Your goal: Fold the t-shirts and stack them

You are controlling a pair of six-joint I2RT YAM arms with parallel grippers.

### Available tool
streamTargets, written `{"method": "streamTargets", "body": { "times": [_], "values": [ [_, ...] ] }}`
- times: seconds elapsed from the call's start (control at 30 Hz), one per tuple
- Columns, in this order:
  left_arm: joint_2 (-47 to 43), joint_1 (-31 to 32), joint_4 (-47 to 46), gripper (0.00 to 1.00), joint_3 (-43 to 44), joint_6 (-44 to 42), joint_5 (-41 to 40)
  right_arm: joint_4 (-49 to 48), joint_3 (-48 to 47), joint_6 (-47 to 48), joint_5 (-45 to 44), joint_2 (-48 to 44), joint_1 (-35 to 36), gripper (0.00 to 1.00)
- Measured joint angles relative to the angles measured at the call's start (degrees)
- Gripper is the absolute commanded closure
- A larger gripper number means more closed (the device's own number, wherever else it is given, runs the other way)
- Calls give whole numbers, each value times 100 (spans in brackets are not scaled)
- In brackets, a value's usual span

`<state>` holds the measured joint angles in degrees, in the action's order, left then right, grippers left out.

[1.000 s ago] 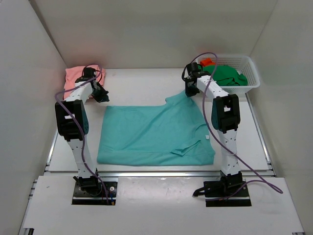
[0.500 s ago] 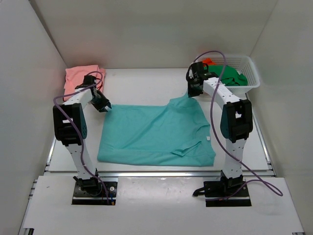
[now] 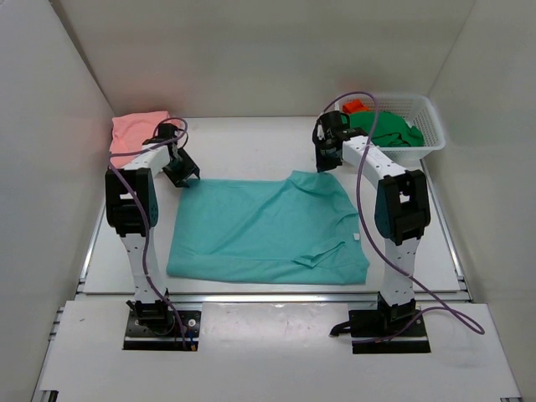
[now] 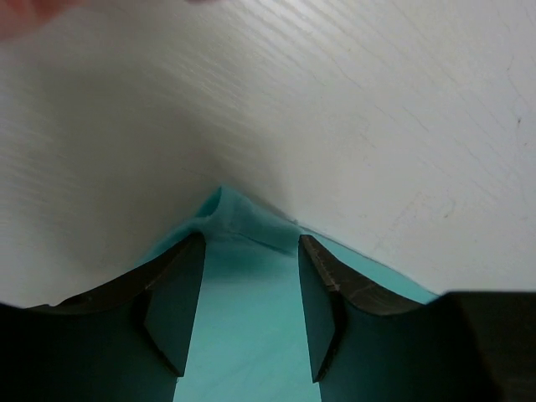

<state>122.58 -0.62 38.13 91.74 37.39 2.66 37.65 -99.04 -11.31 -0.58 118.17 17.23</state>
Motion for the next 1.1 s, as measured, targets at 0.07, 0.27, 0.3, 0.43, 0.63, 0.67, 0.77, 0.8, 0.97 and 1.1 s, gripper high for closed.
{"method": "streamTargets", "body": {
  "times": [0.07, 0.27, 0.3, 0.43, 0.63, 0.67, 0.77, 0.8, 0.97, 1.1],
  "values": [
    [39, 0, 81, 40, 103, -9, -90, 2, 7, 0, 0, 0, -2, 100],
    [101, -2, 262, 100, 149, -79, -254, -2, 7, 0, 0, 0, -22, 100],
    [131, -4, 291, 100, 151, -101, -254, -7, 7, 0, 7, 0, -22, 99],
    [129, -13, 284, 100, 149, -151, -208, -20, 35, 0, 0, -2, -42, 100],
    [81, -15, 315, 100, 149, -251, -184, -66, 197, 2, 13, -160, -83, 100],
    [55, -15, 356, 100, 144, -295, -184, -94, 275, 2, 17, -247, -98, 100],
    [-125, -15, 407, 100, 59, -385, -184, -96, 516, -2, 92, -599, -164, 100],
    [-219, -15, 411, 100, -7, -407, -179, -122, 590, -2, 111, -721, -168, 100],
    [-922, -24, 461, 100, -546, -466, -157, -221, 1093, -4, 188, -1338, -181, 100],
    [-1552, -28, 457, 100, -970, -505, -122, -326, 1668, -22, 234, -1810, -120, 100]
  ]
}}
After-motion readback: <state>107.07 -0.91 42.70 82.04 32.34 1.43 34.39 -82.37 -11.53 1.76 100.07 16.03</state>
